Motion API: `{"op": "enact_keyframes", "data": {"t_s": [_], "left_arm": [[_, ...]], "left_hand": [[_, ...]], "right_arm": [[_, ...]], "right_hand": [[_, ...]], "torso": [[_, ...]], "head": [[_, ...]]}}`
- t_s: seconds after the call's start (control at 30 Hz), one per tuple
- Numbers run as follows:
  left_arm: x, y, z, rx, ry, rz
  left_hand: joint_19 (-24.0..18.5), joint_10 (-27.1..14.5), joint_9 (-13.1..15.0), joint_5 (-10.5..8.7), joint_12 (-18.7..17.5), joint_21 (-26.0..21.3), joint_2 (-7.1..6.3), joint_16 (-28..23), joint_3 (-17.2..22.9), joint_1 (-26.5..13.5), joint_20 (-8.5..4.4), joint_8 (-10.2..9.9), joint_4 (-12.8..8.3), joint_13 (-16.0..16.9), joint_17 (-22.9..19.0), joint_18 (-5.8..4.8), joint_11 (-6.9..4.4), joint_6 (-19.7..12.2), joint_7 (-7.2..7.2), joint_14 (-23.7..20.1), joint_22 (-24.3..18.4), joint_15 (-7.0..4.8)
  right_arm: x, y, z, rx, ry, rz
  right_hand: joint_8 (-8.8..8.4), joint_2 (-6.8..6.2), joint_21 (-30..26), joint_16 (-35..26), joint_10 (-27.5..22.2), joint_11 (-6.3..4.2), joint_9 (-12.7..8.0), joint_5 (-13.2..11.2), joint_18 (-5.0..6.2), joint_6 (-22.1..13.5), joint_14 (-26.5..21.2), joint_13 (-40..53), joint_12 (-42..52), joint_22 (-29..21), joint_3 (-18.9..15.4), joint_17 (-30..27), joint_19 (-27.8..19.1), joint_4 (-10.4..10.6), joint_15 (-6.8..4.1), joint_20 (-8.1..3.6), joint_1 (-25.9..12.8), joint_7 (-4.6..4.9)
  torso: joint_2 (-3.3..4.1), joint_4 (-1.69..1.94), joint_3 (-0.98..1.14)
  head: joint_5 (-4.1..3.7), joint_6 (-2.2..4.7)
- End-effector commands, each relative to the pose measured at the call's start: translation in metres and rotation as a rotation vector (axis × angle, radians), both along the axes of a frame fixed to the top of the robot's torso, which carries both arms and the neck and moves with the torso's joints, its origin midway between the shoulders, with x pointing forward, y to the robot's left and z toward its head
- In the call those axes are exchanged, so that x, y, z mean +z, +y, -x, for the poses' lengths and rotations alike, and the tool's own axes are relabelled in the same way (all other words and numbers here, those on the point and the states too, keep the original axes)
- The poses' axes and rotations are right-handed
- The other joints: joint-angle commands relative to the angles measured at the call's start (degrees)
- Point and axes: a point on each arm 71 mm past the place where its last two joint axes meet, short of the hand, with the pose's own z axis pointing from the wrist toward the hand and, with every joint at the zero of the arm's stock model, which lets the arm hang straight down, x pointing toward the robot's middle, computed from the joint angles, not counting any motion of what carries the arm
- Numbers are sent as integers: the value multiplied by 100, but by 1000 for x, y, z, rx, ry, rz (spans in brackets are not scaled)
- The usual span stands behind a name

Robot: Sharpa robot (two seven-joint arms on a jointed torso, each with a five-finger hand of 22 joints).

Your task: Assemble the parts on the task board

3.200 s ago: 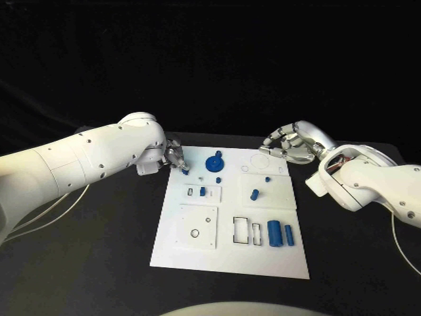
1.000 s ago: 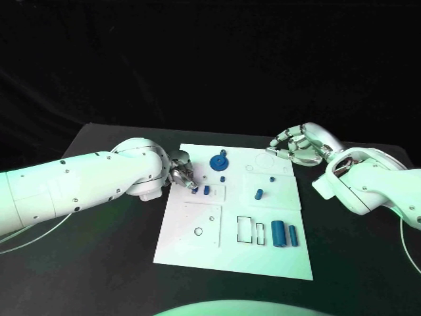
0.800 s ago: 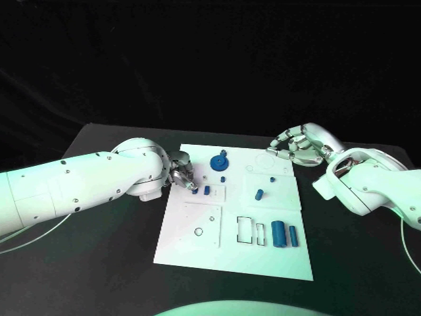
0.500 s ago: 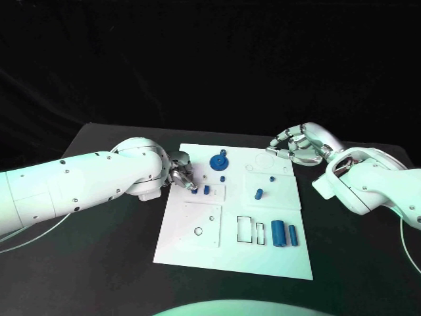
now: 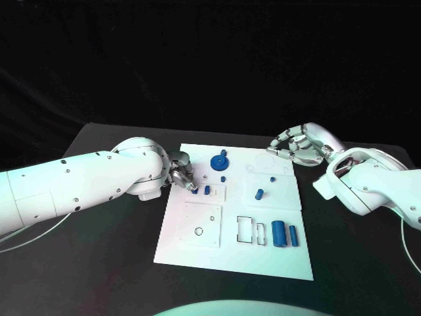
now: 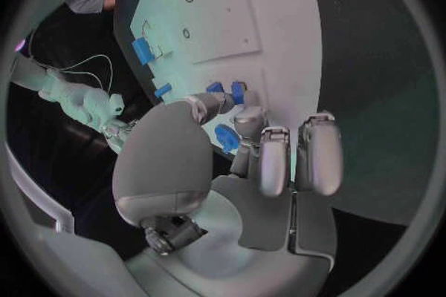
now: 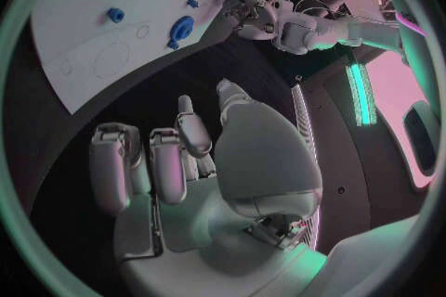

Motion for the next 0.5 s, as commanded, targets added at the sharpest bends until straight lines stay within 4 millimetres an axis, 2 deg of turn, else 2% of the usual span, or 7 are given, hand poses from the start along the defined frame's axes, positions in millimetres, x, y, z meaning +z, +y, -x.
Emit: {"op": "enact_keyframes", "data": {"t_s": [0.03,0.5], "left_arm": [[-3,2,0,2,8,-19],[-1,0,0,16,-24,-1]], "left_hand": [[34,32,213,40,31,27,26,31,994,35,-10,41,-1019,8,1360,-67,-5,46,0,554,17,-37],[26,57,212,86,55,19,17,35,1003,34,-14,41,-1031,41,1367,-63,-10,68,-4,556,-1,-42]], "right_arm": [[0,1,0,7,-5,0],[0,1,0,8,-7,0]], "right_hand": [[32,21,-39,-20,-17,-30,-10,27,72,-10,378,-5,-28,1022,-39,459,144,-2,-39,-42,-29,-29],[33,24,-46,-22,-20,-30,-10,28,74,-11,377,-10,-32,1018,-38,454,140,-2,-39,-42,-29,-29]], "torso": [[1,-1,-3],[2,2,-2]], "head": [[3,8],[7,-2]]}}
